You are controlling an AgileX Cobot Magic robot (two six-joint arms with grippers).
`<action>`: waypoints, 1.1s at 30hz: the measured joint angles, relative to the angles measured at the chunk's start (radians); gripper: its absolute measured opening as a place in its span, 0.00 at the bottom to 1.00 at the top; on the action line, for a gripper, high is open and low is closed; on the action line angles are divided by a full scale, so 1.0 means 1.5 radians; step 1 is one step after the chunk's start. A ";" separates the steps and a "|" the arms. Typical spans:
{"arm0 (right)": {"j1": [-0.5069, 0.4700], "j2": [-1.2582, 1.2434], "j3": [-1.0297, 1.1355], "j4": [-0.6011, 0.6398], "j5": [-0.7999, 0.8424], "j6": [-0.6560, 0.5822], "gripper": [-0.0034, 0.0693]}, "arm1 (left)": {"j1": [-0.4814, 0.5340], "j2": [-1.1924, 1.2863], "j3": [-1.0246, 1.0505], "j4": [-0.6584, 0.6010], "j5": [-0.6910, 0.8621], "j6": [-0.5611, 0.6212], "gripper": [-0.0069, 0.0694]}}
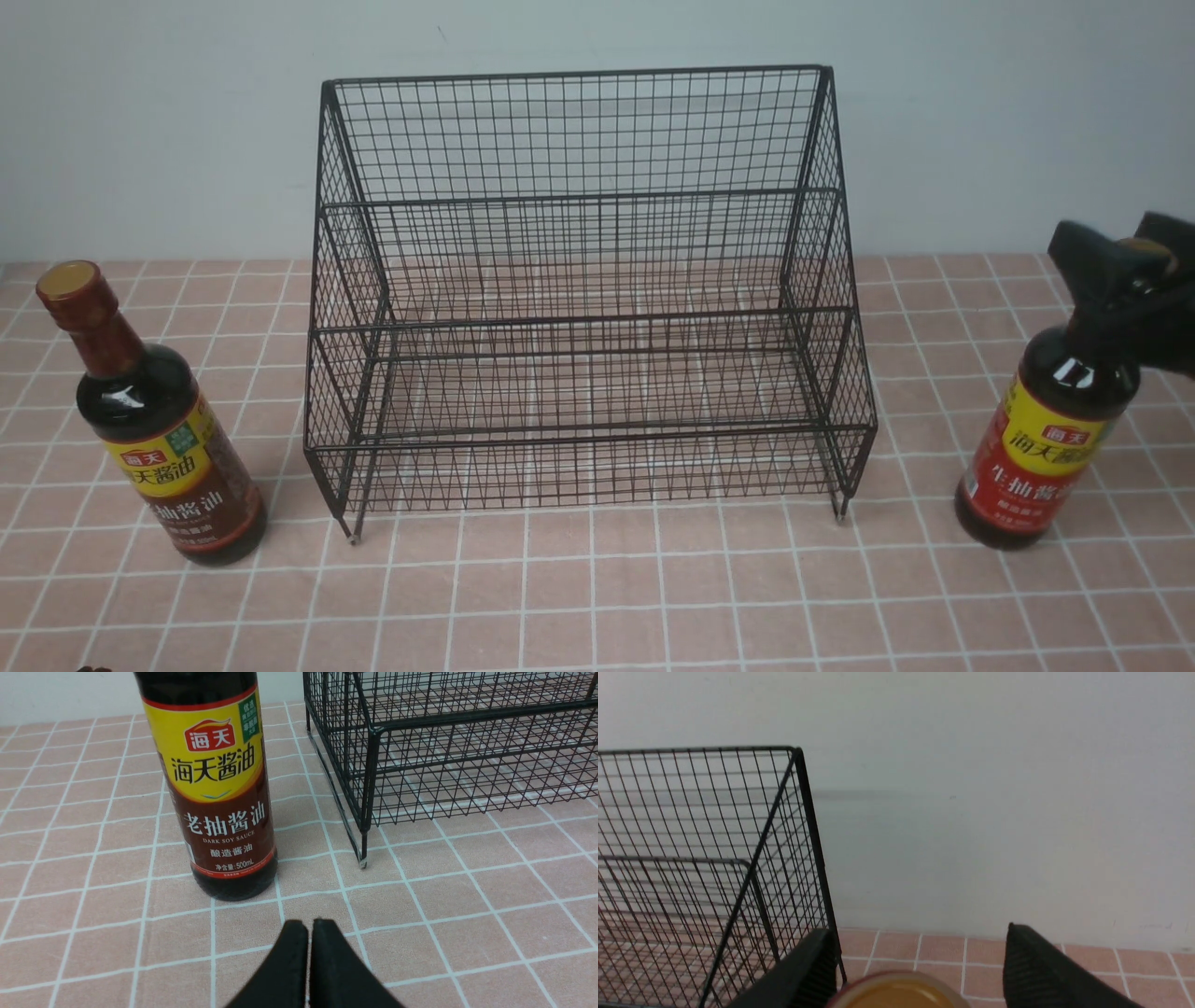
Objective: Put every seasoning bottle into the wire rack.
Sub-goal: Use the right arm to grab the condiment bottle closest to it, then use the right arm to put the condiment bottle back on the shelf
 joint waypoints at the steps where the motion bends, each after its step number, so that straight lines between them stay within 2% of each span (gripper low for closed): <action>1: 0.000 0.004 0.000 -0.002 0.001 0.001 0.66 | 0.000 0.000 0.000 0.000 0.000 0.000 0.08; 4: 0.000 0.020 0.001 -0.007 0.001 0.001 0.65 | 0.000 0.000 0.000 0.000 0.000 0.000 0.08; 7: 0.000 0.043 0.001 -0.008 0.001 0.001 0.59 | 0.000 0.000 0.000 0.000 0.000 0.000 0.08; 8: 0.000 0.048 0.001 -0.014 0.001 0.001 0.51 | 0.000 0.000 0.000 0.000 0.000 0.000 0.08; 10: 0.000 0.049 0.001 -0.027 0.002 -0.013 0.42 | 0.000 0.000 0.000 0.000 0.000 0.000 0.08; 15: 0.000 0.007 0.007 -0.046 0.031 -0.001 0.41 | 0.000 0.000 0.000 0.000 0.000 0.000 0.08; 20: 0.000 -0.075 -0.027 -0.099 0.051 0.016 0.41 | 0.000 0.000 0.000 0.000 0.000 0.000 0.08; 25: 0.000 -0.137 -0.113 -0.199 0.026 0.113 0.41 | 0.000 0.000 0.000 0.000 0.000 0.000 0.08; 28: 0.001 -0.143 -0.181 -0.303 -0.013 0.230 0.41 | 0.000 0.000 0.000 0.000 0.000 0.000 0.08; 29: 0.002 -0.143 -0.181 -0.310 -0.013 0.230 0.41 | 0.000 0.000 0.000 0.000 0.000 0.000 0.08; 30: 0.011 -0.143 -0.206 -0.357 -0.025 0.281 0.41 | 0.000 0.000 0.000 0.000 0.000 0.000 0.08; 33: 0.046 -0.128 -0.255 -0.434 -0.044 0.346 0.41 | 0.000 0.000 0.000 0.000 0.000 0.000 0.08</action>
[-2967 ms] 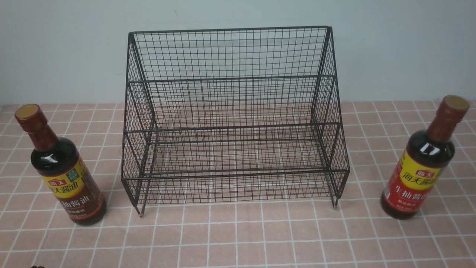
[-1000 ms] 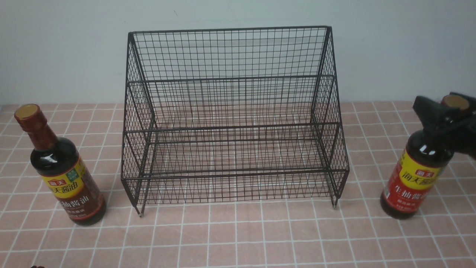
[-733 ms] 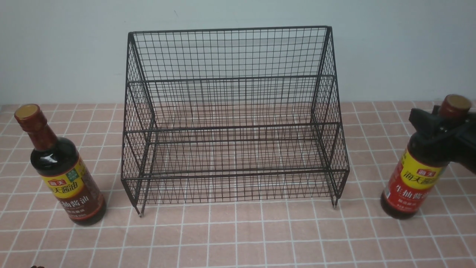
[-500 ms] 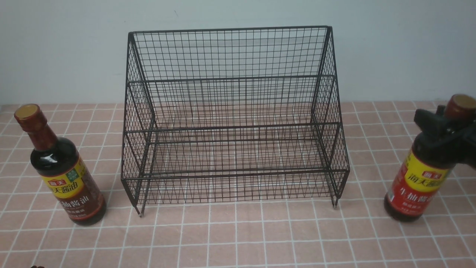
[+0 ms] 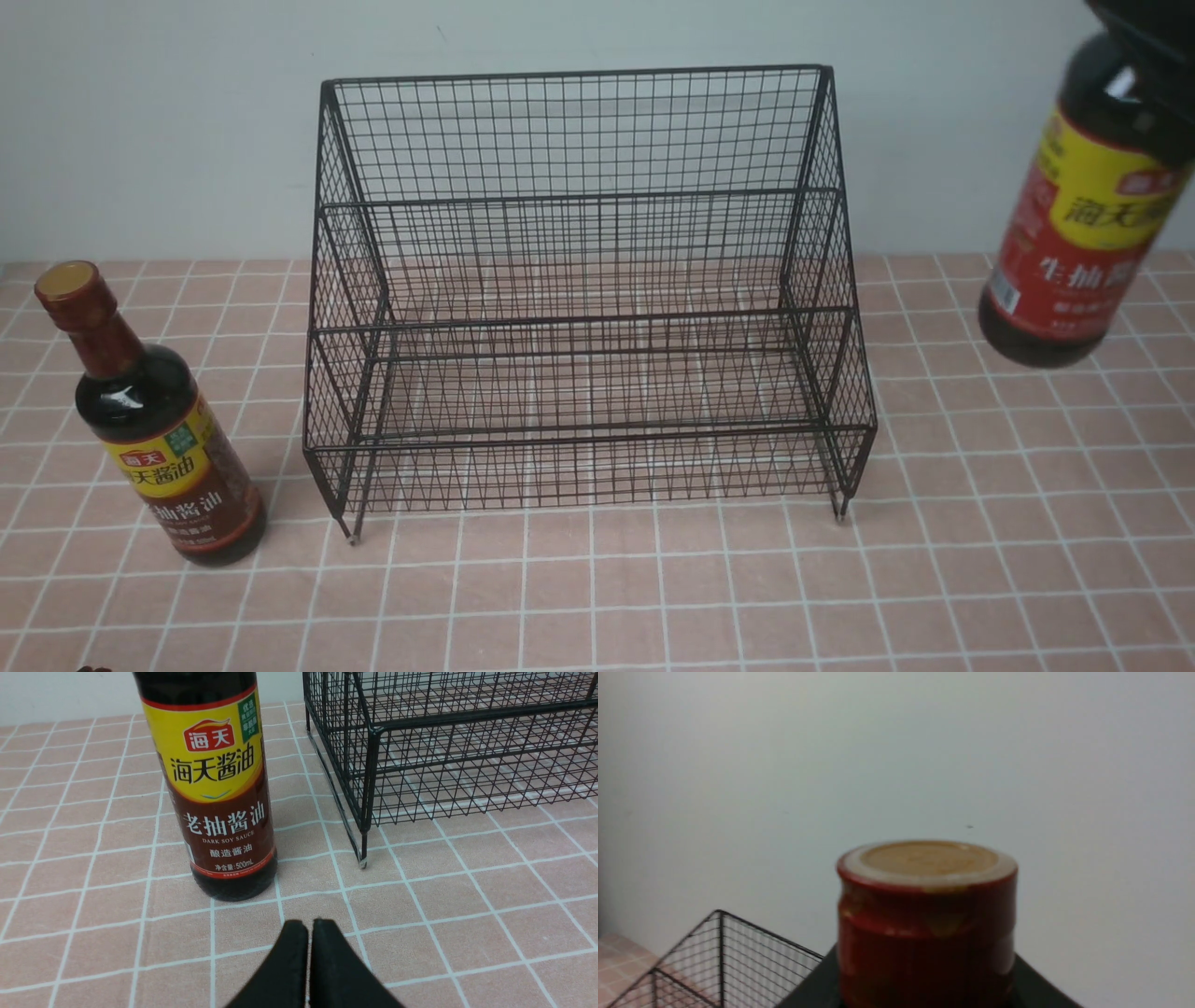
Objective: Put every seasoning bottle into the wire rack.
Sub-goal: Use the right arm to put the condiment bottle back on the shelf
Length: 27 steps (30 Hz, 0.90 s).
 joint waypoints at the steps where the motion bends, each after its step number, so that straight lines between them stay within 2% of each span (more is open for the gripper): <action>1: 0.011 0.008 -0.010 -0.013 -0.005 0.008 0.41 | 0.000 0.000 0.000 0.000 0.000 0.000 0.08; 7: 0.086 0.072 -0.059 -0.035 -0.015 0.021 0.41 | 0.000 0.000 0.000 0.000 0.000 0.000 0.08; 11: 0.139 0.143 -0.087 -0.003 -0.015 0.003 0.41 | 0.000 0.000 0.000 0.000 0.000 0.000 0.08; 13: 0.146 0.159 -0.095 0.008 -0.015 -0.010 0.41 | 0.000 0.000 0.000 0.000 0.000 0.000 0.08; 18: 0.156 0.245 -0.173 0.106 -0.001 -0.093 0.41 | 0.000 0.000 0.000 0.000 0.000 0.000 0.08; 27: 0.156 0.360 -0.230 0.188 -0.006 -0.127 0.41 | 0.000 0.000 0.000 0.000 0.000 0.000 0.08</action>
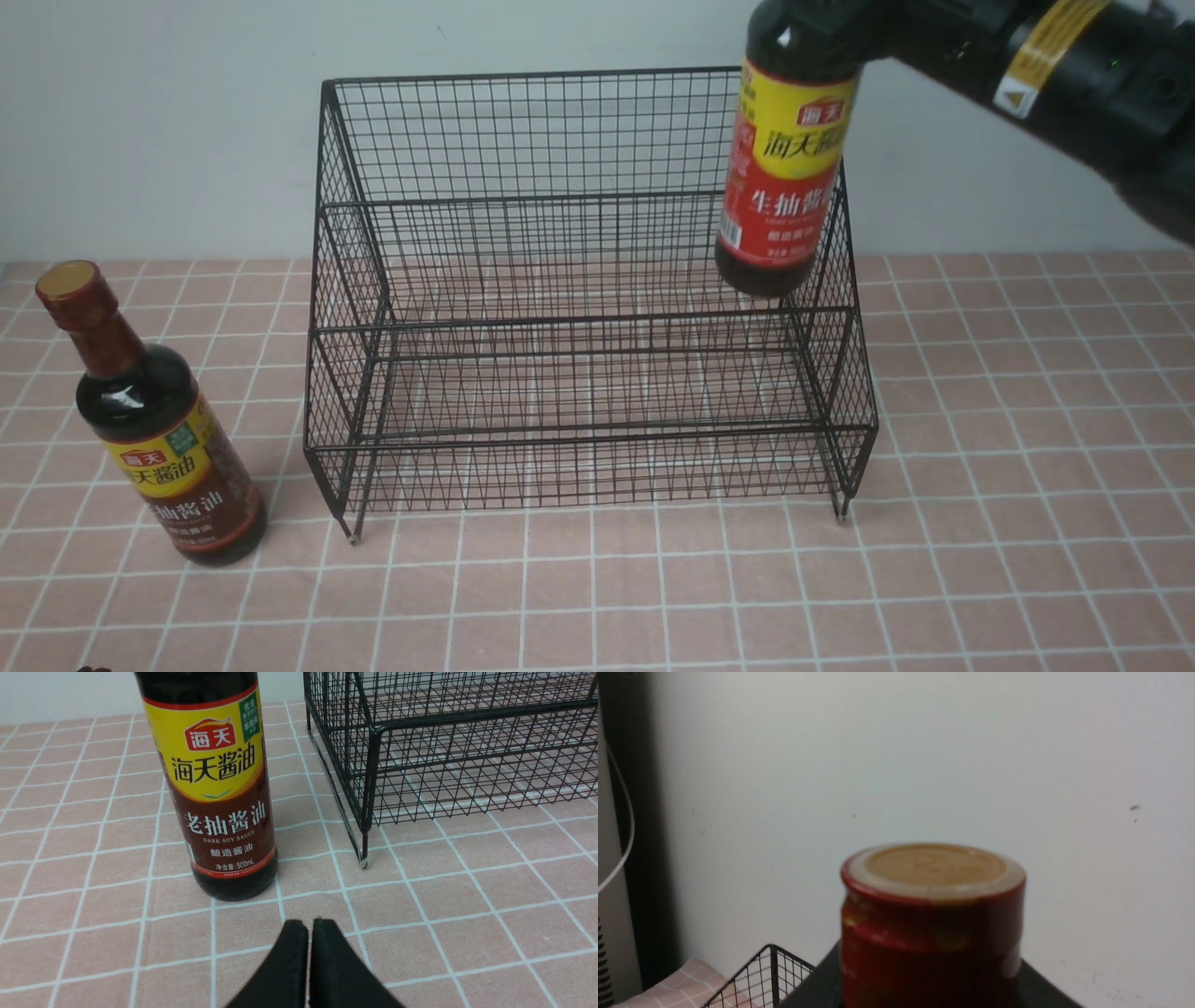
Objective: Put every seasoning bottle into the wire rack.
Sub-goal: Use the right arm to put the condiment bottle back on the shelf, then use the left arm to grab the condiment bottle closest to it
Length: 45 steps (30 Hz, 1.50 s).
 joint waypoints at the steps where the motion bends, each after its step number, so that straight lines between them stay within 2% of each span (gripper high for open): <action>1: 0.000 0.011 0.000 0.004 -0.003 -0.008 0.41 | 0.000 0.000 0.000 0.000 0.000 0.000 0.08; 7: 0.000 0.065 0.000 0.035 -0.053 -0.069 0.41 | 0.000 0.000 0.000 0.000 0.000 0.000 0.08; 13: 0.000 0.101 0.003 0.045 -0.104 -0.075 0.41 | 0.000 0.000 0.000 0.000 0.000 0.000 0.08; 33: 0.000 0.121 0.084 0.051 -0.092 -0.080 0.41 | 0.000 0.000 0.000 0.000 0.000 0.000 0.08; 36: 0.000 0.119 0.084 0.053 -0.104 -0.074 0.46 | 0.000 0.000 0.000 0.000 0.000 0.000 0.08; 40: 0.000 0.090 0.084 0.045 -0.108 -0.067 0.61 | 0.000 0.000 0.000 0.000 0.000 0.000 0.08; 43: -0.001 0.041 0.084 0.040 -0.061 -0.067 0.69 | 0.000 0.000 0.000 0.000 0.000 0.000 0.08; 45: -0.003 0.006 0.084 0.040 -0.021 -0.067 0.70 | 0.000 0.000 0.000 0.000 0.000 0.000 0.08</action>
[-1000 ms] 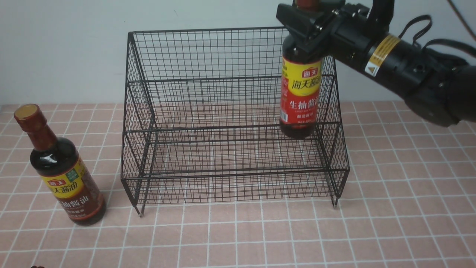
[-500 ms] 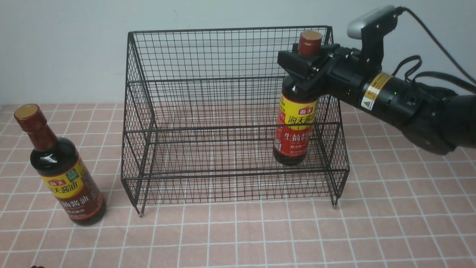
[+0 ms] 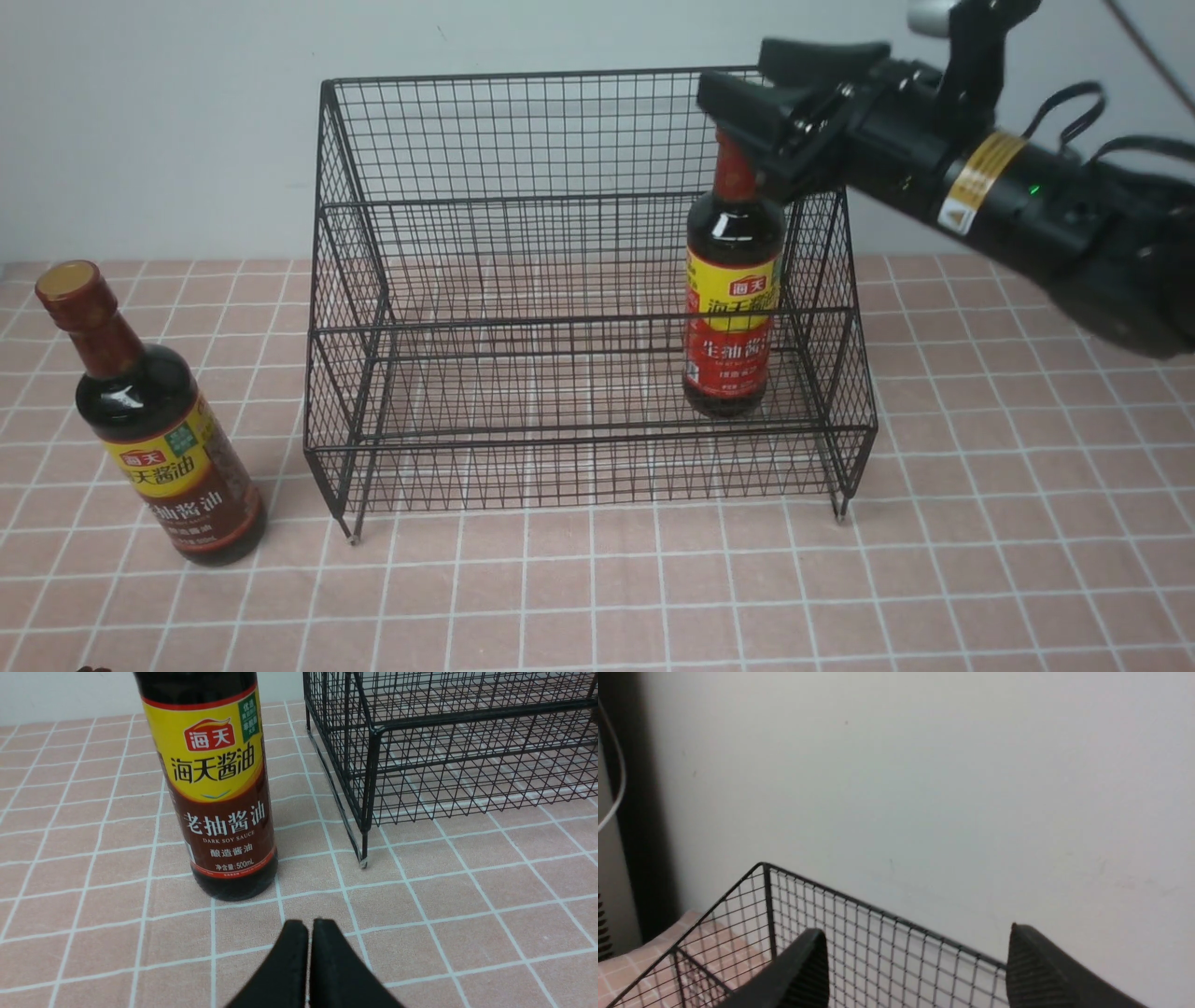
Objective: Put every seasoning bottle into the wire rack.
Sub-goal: Use the left arm to grab the condiment bottle closest to it
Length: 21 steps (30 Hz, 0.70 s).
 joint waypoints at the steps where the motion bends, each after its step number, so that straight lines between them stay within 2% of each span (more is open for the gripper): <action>1: -0.003 -0.022 0.000 0.000 0.026 0.000 0.70 | 0.000 0.000 0.000 0.000 0.000 0.000 0.08; 3: -0.006 -0.044 0.000 0.000 0.059 0.002 0.70 | 0.000 0.000 0.000 0.000 0.000 0.000 0.08; 6: -0.018 -0.138 0.000 0.001 0.167 0.019 0.67 | 0.000 0.000 0.000 0.000 0.000 0.000 0.08; 8: -0.022 -0.199 0.000 0.003 0.269 0.037 0.59 | 0.000 0.000 0.000 0.000 0.000 0.000 0.08; 10: -0.024 -0.291 0.000 0.010 0.423 0.054 0.46 | 0.000 0.000 0.000 0.000 0.000 0.000 0.08; 13: -0.024 -0.398 0.000 0.020 0.590 0.055 0.22 | 0.000 0.000 0.000 0.000 0.000 0.000 0.08; 14: -0.024 -0.415 0.000 0.021 0.615 0.055 0.21 | 0.000 0.000 0.000 0.000 0.000 0.000 0.08; 16: -0.024 -0.504 -0.001 0.053 0.739 0.055 0.08 | 0.000 0.000 0.000 0.000 0.000 0.000 0.08; 17: -0.024 -0.551 -0.001 0.078 0.801 0.054 0.06 | 0.000 0.000 0.000 0.000 0.000 0.000 0.08; 18: -0.024 -0.559 -0.001 0.082 0.811 0.052 0.05 | 0.000 0.000 0.000 0.000 0.000 0.000 0.08; 21: -0.024 -0.685 0.008 0.157 0.934 0.015 0.03 | 0.000 0.000 0.000 0.000 0.000 0.000 0.08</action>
